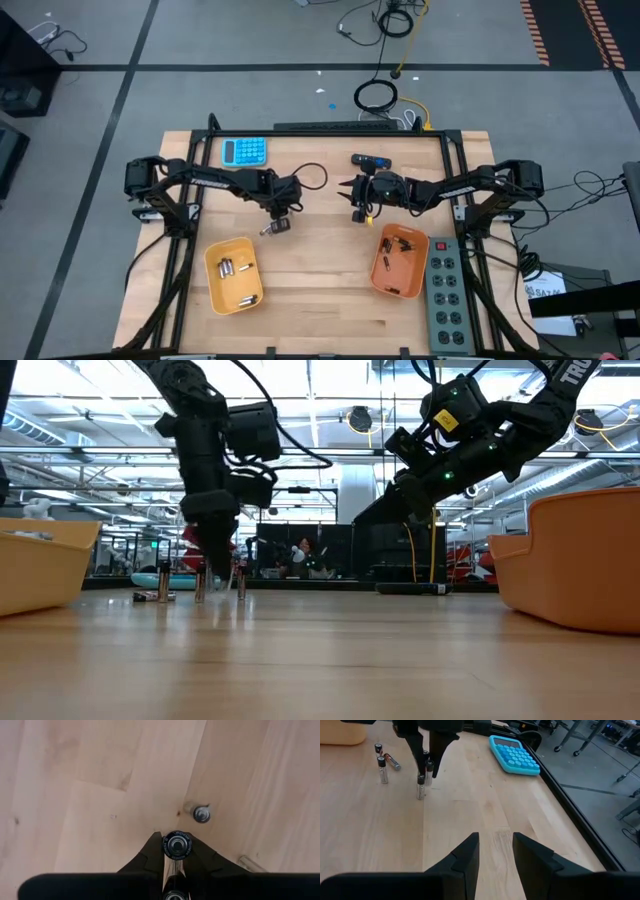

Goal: Sort batteries
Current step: Put the silver battery into the yellow bin

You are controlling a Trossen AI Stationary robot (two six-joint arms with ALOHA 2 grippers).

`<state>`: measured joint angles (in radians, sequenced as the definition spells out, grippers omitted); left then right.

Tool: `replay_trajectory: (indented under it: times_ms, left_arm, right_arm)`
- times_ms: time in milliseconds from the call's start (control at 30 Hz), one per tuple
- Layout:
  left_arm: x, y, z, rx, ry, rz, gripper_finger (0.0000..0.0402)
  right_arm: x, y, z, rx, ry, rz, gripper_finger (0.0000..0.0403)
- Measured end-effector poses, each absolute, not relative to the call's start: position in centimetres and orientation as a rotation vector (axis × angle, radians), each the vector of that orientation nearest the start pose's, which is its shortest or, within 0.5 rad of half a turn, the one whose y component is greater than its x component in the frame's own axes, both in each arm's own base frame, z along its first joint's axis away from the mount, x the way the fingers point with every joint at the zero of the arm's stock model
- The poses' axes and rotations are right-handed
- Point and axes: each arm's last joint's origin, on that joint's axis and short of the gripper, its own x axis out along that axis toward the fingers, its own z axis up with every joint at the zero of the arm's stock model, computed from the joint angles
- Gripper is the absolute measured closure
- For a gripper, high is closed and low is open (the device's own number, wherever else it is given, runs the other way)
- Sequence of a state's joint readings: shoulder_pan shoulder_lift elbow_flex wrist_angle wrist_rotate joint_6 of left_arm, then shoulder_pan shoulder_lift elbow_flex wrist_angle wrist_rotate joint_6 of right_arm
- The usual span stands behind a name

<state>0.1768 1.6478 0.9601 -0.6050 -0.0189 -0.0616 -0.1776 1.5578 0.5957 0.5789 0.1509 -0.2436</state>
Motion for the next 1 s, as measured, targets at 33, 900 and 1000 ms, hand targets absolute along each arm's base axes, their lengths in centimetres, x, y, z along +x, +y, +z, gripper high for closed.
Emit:
replay_trajectory:
  times_ms: [33, 900, 1000]
  left_arm:
    - [29.1, 5.2, 16.7, -0.153, 1.287, 0.206, 0.0351]
    - [27.3, 5.5, 22.6, -0.12, 1.256, 0.256, 0.0351]
    - [26.2, 5.2, 24.0, -0.128, 1.233, 0.282, 0.0351]
  right_arm:
    - [28.9, -5.6, 16.4, -0.233, 0.423, -0.276, 0.0294]
    - [27.6, -6.2, 15.2, -0.159, 0.386, -0.272, 0.0294]
    - [27.6, -6.3, 15.3, -0.16, 0.379, -0.278, 0.0294]
